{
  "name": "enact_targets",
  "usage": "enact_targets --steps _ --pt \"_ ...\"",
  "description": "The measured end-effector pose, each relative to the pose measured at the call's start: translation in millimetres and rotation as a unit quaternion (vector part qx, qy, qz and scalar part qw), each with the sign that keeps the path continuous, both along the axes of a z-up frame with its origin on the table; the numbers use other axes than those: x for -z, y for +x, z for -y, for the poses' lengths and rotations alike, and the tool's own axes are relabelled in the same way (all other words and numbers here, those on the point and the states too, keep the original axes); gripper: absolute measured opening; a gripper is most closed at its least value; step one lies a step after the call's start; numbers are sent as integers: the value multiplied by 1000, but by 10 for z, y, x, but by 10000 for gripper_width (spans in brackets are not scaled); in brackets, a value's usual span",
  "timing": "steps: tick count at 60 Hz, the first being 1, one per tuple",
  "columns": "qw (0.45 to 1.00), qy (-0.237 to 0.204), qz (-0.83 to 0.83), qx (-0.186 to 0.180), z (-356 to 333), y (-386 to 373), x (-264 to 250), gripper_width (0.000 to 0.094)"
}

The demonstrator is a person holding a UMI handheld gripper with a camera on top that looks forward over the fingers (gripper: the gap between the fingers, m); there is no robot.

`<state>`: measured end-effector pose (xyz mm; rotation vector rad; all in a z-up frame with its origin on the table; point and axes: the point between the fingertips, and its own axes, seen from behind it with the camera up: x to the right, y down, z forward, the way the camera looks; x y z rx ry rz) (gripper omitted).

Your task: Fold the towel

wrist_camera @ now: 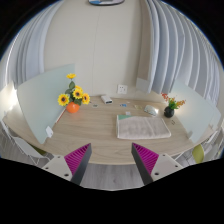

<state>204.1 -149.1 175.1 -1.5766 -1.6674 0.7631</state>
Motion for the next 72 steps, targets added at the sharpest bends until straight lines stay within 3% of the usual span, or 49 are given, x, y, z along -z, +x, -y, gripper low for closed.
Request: enact_targets --steps 14,43,57,63,64,68,72 --pt "999 10 -39 7 -58 -681 263 855" --pt "1000 2 -10 21 -480 -2384 1732 852" --pt "1000 -7 -9 21 -542 -2836 1848 812" --pt "1000 -3 -4 22 -583 -2860 1856 651" --pt "1000 -2 -4 21 -597 -2890 1877 568" --pt "999 27 2 35 -726 -2860 1860 90" --pt "999 30 7 33 -713 -2850 1859 34"
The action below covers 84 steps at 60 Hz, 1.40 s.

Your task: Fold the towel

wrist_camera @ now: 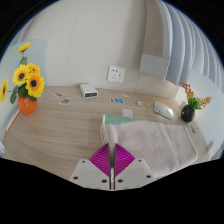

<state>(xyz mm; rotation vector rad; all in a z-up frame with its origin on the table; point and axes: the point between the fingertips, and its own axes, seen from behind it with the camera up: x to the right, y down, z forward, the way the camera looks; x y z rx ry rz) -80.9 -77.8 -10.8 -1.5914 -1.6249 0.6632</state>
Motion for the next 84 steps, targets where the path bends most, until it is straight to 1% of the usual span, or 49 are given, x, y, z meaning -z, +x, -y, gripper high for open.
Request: enact_targets --steps 9,14,17,21,26,31,37,42,48,54,60,66,70,74,79,82,84 --pt "999 -37 28 -6 56 48 -2 29" --pt "997 -65 40 -14 157 167 -144 28" --pt "995 -86 39 -17 233 248 -290 28" --pt "993 -113 35 -31 316 358 -540 27" --pt "989 -142 15 -34 292 434 -923 28" --pt "985 -172 -3 -20 83 474 -1249 29" --pt "981 -192 -18 14 -395 458 -1482 29" --pt "979 -196 -25 48 -910 411 -1525 29" --pt "978 -190 -22 81 -1502 350 -1423 29" --pt "983 -156 -12 96 -2004 261 -1179 29" --pt "986 -130 12 105 -2342 209 -811 30" --pt "989 -95 40 104 -2572 198 -440 50" --pt "990 -81 52 100 -2623 221 -298 115" --pt "992 -71 48 92 -2642 218 -286 201" --pt "994 -34 45 89 -2742 246 -352 470" --pt "995 -18 42 88 -2771 258 -410 709" --pt "995 -16 42 84 -2759 277 -451 869"
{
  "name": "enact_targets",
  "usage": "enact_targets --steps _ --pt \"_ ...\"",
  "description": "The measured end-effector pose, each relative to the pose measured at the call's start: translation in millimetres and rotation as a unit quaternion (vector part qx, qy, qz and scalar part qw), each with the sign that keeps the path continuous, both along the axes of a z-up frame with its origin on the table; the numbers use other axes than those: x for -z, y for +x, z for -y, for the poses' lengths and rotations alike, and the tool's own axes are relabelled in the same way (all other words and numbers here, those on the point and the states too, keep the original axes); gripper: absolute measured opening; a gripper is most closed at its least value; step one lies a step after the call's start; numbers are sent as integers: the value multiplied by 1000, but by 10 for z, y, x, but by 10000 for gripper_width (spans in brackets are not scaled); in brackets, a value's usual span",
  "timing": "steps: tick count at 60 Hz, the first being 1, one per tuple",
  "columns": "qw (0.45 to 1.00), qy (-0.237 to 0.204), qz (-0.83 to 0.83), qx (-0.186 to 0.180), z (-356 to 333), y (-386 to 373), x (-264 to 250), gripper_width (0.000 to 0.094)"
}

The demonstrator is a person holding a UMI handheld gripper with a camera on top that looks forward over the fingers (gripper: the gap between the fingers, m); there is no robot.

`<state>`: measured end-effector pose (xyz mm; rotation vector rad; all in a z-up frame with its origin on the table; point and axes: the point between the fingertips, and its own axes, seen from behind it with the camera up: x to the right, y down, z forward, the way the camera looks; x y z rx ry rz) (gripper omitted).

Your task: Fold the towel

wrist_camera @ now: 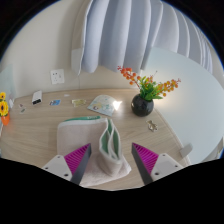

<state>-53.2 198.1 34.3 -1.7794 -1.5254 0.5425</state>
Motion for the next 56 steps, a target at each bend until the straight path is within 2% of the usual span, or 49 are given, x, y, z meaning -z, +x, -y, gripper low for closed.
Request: enact_targets --steps 3,6,19,30,42,56 --pt "1000 -3 0 -2 27 60 -109 827" --pt "1000 -4 -5 -4 75 148 -289 856" --pt "998 -41 -16 -39 528 1065 -1441 849" --pt "998 -32 -14 -48 733 1931 -2123 854" --pt "998 -15 -32 -42 740 2165 -2347 852" --pt "997 -46 -28 -56 899 2109 -2261 849"
